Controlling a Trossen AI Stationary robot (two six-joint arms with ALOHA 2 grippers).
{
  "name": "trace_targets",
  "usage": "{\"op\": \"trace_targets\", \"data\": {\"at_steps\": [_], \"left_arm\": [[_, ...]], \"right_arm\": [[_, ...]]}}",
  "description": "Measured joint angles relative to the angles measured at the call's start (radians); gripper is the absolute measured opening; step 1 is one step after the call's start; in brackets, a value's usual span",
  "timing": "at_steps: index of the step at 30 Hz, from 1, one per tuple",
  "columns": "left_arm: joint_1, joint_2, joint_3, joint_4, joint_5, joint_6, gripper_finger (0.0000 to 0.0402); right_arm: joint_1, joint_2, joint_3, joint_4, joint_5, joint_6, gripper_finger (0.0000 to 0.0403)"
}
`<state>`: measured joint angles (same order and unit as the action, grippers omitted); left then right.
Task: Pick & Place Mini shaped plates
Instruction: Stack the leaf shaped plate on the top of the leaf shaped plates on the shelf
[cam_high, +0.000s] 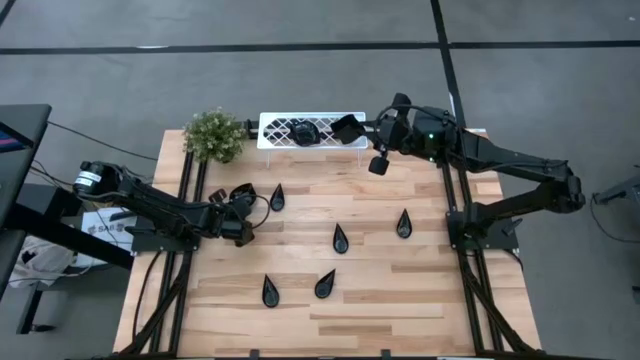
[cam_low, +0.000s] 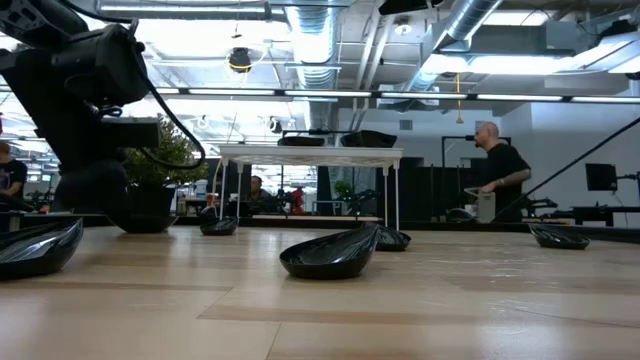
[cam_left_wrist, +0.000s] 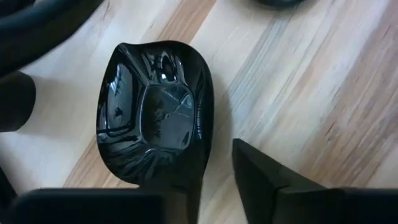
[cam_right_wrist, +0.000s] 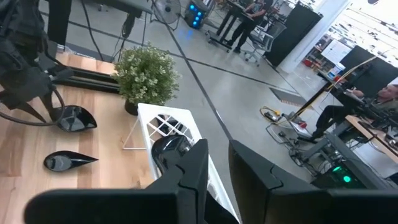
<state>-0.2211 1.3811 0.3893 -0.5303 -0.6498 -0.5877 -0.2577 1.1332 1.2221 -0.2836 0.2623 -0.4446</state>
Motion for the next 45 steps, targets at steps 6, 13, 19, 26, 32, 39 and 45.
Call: {"op": "trace_targets", "data": {"at_steps": [6,13,19,26,32,39,45], "left_arm": [[0.0,0.0,0.0,0.03,-0.002,-0.001,0.0008],[-0.007,0.0,0.027,0.052,-0.002,0.051,0.0006],[-0.026,0.0,0.109,0.054,-0.014,0.235,0.0006],[-0.068,0.0,0.221,0.053,-0.023,0.594,0.0006],[-0.129,-0.01,0.308,0.053,-0.024,0.939,0.0006],[-0.19,-0.169,0.319,0.054,-0.021,1.107,0.0006],[-0.231,-0.334,0.319,0.088,-0.006,1.121,0.0006]], "right_arm": [[0.001,0.0,0.0,0.0,0.0,0.001,0.0059],[0.001,0.0,0.0,0.0,0.0,0.05,0.0059],[0.001,0.0,0.0,0.0,0.0,0.174,0.0059],[0.042,0.0,0.0,0.0,-0.002,0.377,0.0059],[0.158,0.023,0.0,-0.007,-0.021,0.49,0.0059],[0.271,0.118,0.008,0.023,-0.054,0.67,0.0059],[0.316,0.27,0.101,-0.031,-0.058,0.719,0.0059]]}}
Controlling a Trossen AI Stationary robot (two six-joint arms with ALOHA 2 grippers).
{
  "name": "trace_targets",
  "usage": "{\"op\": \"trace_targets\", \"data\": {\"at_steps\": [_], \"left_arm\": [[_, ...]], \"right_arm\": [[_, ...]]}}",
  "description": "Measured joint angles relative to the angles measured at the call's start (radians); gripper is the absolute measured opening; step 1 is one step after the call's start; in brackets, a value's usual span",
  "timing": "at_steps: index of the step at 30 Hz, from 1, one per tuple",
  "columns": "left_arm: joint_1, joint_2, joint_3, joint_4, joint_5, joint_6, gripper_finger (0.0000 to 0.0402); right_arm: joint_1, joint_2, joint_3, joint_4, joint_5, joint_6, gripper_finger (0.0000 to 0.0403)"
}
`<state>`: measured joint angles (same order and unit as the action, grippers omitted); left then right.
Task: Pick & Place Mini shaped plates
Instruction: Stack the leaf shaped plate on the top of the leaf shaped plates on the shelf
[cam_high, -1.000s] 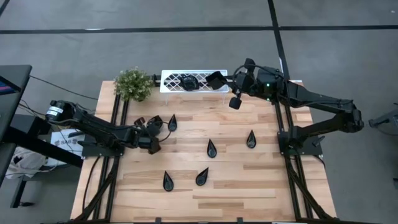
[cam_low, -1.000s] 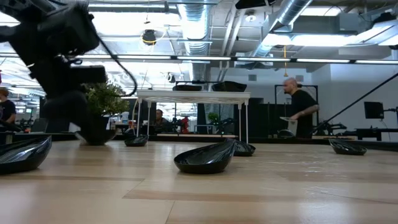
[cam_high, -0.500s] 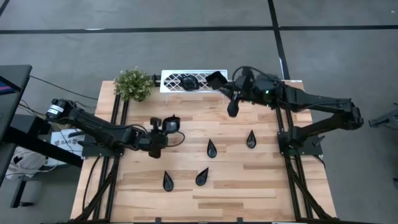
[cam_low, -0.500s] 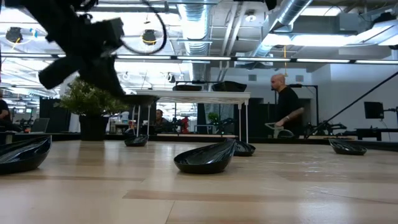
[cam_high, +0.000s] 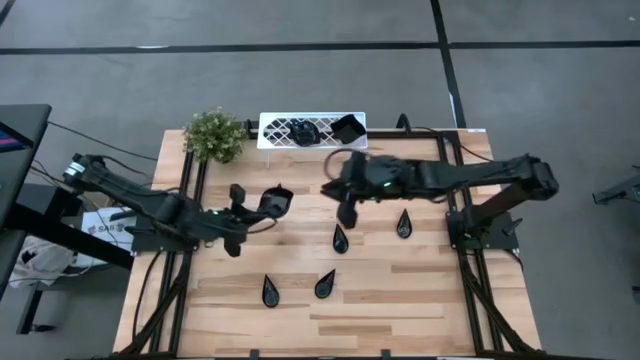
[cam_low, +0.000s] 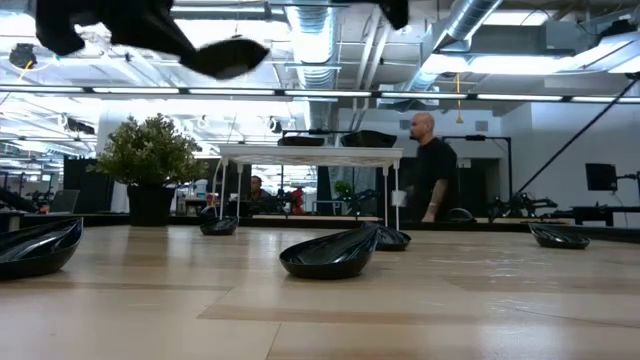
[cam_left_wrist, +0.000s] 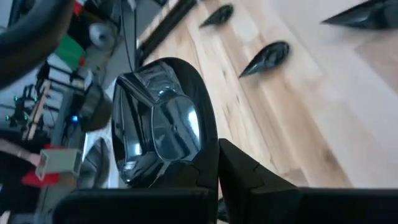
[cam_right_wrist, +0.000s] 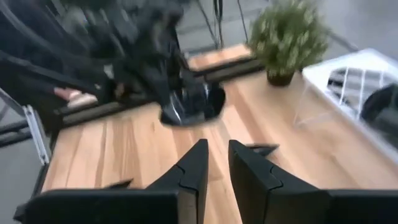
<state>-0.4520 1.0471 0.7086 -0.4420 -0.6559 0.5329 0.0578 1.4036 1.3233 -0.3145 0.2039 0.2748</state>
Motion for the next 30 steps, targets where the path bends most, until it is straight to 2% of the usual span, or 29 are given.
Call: {"op": "trace_targets", "data": {"at_steps": [4,9,13,18,21,23,30], "left_arm": [[-0.03,-0.042,0.0,0.005,0.035,0.011,0.0006],[-0.074,-0.009,0.0,0.019,0.097,0.01,0.0006],[-0.108,0.034,-0.001,0.031,0.126,0.009,0.0006],[-0.132,0.075,-0.001,0.059,0.201,-0.009,0.0006],[-0.137,0.088,-0.001,0.063,0.233,-0.046,0.0005],[-0.145,0.093,-0.001,0.066,0.235,-0.064,0.0006],[-0.152,0.089,-0.001,0.097,0.237,-0.068,0.0005]], "right_arm": [[0.0,0.121,0.115,-0.042,-0.001,0.01,0.0059],[-0.017,0.257,0.315,-0.116,-0.049,-0.037,0.0059],[-0.047,0.356,0.472,-0.263,-0.179,-0.071,0.006],[-0.084,0.472,0.626,-0.397,-0.398,-0.07,0.0073],[-0.091,0.537,0.683,-0.428,-0.491,-0.056,0.0093],[-0.09,0.567,0.701,-0.473,-0.513,-0.055,0.0111],[-0.07,0.623,0.716,-0.469,-0.52,-0.038,0.0178]]}}
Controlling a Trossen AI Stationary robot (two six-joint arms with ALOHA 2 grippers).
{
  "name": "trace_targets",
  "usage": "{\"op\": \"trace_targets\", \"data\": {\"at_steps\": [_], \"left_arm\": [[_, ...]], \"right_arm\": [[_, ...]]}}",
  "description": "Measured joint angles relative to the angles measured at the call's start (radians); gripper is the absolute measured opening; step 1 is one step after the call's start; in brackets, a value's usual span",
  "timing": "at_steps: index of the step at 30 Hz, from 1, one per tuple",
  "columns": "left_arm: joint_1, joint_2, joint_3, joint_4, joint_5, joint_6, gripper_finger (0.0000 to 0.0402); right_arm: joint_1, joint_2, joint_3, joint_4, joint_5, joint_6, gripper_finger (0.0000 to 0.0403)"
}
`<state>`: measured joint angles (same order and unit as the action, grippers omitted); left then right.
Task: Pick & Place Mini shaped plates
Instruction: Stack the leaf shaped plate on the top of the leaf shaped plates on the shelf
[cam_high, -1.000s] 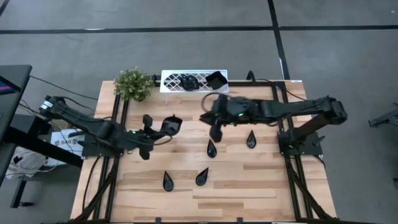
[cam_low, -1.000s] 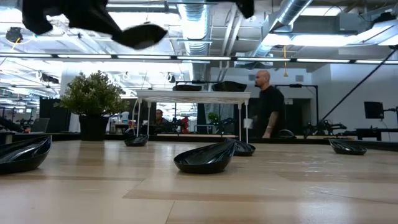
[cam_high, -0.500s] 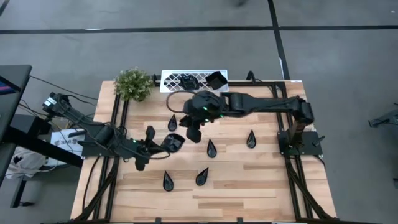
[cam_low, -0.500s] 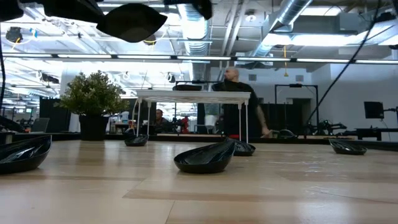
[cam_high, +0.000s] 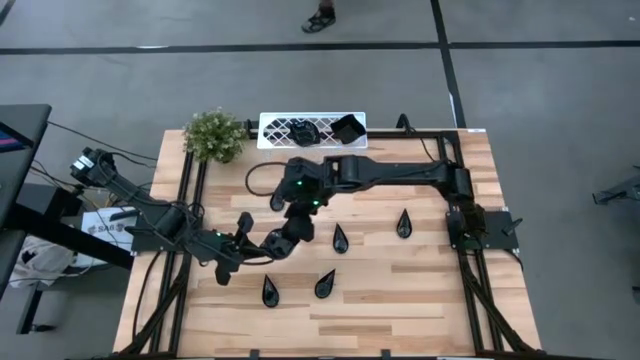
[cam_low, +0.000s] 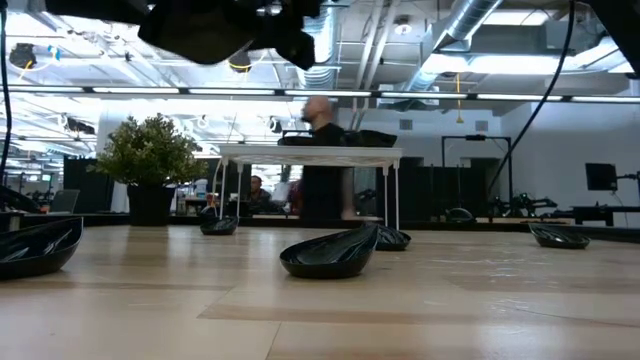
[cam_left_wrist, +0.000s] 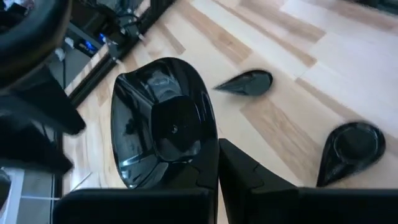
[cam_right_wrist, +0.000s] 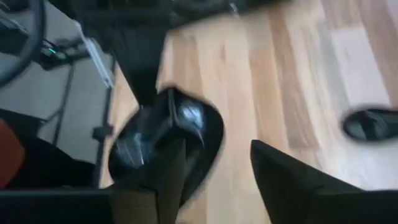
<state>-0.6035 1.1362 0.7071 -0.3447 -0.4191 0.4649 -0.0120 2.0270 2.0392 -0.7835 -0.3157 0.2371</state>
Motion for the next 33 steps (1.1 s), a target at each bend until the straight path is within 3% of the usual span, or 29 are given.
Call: {"op": "trace_targets", "data": {"at_steps": [10,22,33], "left_arm": [[0.001,-0.001,0.0,0.012,-0.003,-0.002,0.0005],[0.001,-0.001,0.0,0.013,-0.076,-0.001,0.0007],[0.001,-0.001,0.0,0.017,-0.081,0.001,0.0008]], "right_arm": [[0.036,0.003,0.002,-0.013,0.027,0.0,0.0206],[0.037,0.01,0.001,-0.07,0.039,0.0,0.0177],[0.037,0.01,0.001,-0.074,0.038,0.0,0.0148]]}}
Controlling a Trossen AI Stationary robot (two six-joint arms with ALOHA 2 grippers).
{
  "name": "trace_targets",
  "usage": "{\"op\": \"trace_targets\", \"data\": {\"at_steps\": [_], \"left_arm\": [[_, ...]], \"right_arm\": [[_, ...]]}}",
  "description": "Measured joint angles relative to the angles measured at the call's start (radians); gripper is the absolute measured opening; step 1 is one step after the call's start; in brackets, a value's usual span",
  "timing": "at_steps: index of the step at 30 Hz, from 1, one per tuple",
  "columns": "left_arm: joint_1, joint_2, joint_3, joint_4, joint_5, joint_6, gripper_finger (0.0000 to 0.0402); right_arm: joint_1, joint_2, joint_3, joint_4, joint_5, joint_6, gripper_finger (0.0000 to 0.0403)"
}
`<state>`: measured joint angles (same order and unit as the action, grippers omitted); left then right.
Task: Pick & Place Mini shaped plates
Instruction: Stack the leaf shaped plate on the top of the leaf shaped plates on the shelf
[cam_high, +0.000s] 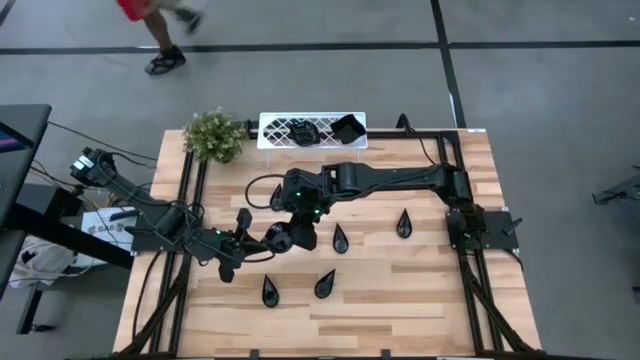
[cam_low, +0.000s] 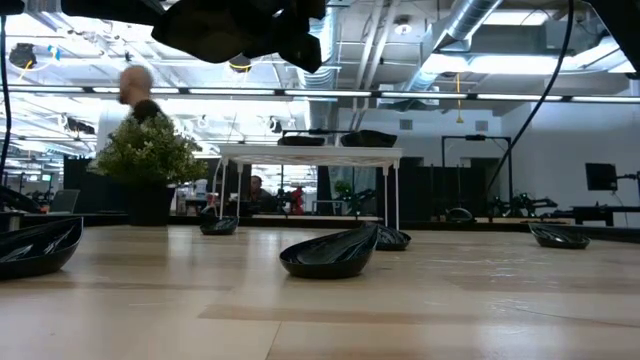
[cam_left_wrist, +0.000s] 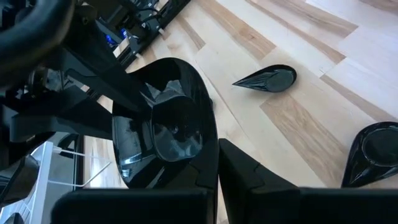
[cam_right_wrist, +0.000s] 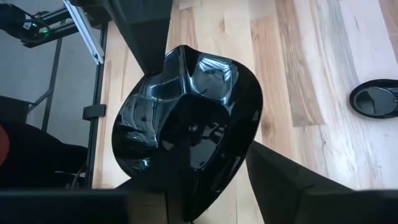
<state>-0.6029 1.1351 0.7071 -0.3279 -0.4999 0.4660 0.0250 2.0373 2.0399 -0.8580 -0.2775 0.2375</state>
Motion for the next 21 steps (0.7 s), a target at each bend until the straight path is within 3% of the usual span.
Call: {"op": "trace_targets", "data": {"at_steps": [21], "left_arm": [[0.0,0.0,0.0,0.023,0.015,0.0,0.0009]], "right_arm": [[-0.001,0.0,0.0,0.005,-0.005,0.045,0.0009]]}}
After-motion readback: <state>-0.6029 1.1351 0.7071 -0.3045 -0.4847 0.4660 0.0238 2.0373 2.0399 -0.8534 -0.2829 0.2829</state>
